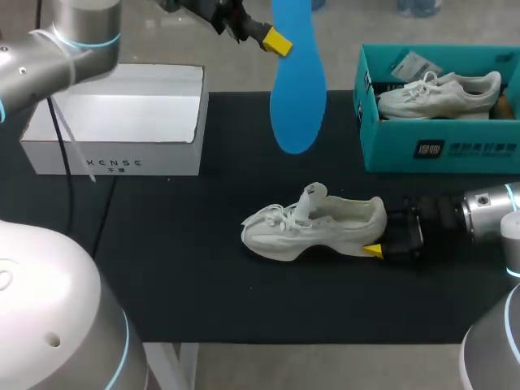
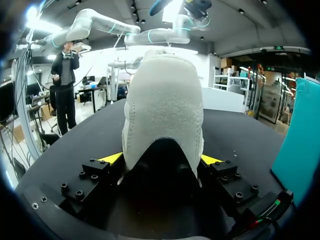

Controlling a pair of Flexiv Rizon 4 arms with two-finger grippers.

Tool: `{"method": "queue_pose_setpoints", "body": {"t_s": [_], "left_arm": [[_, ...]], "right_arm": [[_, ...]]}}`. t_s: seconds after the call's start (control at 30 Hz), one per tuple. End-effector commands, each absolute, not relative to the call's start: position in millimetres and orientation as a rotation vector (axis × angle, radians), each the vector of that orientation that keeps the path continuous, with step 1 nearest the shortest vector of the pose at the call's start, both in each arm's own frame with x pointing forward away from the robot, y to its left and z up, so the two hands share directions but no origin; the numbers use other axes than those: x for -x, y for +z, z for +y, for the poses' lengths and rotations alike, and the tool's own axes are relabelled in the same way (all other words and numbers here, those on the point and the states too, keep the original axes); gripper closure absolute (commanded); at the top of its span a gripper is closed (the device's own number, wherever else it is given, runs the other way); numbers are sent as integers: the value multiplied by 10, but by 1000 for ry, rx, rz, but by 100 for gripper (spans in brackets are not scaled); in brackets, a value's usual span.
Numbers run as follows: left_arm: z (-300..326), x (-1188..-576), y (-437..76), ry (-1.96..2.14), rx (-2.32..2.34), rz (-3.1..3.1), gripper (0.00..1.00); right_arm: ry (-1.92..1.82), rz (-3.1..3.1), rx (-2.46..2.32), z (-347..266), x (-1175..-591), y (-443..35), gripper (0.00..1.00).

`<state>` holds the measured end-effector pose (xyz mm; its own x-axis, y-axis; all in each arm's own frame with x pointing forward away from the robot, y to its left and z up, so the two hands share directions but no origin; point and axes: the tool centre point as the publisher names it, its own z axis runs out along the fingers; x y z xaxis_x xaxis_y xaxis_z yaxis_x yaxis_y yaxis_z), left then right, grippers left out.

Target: Take the shoe out of the shoebox, open the shoe tongue, remove and reinsert the insole, then place the shoe into the shoebox

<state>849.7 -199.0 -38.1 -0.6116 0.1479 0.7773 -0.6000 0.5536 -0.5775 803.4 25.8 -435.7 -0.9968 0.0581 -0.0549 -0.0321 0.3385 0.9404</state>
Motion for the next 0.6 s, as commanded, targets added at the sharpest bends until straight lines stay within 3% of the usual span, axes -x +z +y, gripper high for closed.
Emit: {"method": "queue_pose_setpoints", "body": {"t_s": [0.03, 0.07, 0.1, 0.6], "left_arm": [[-1996, -8509, -378, 1127, -363, -1952, 100], [-1996, -8509, -378, 1127, -363, -1952, 100], [-1996, -8509, -378, 1127, -363, -1952, 100], [-1996, -8509, -378, 1127, -363, -1952, 100]], "right_arm": [[1757, 2507, -26, 270, -8030, -4400, 100], [1757, 2507, -26, 270, -8030, -4400, 84], [1757, 2507, -26, 270, -8030, -4400, 0], [1761, 2478, -42, 44, -7903, -4225, 0]]}}
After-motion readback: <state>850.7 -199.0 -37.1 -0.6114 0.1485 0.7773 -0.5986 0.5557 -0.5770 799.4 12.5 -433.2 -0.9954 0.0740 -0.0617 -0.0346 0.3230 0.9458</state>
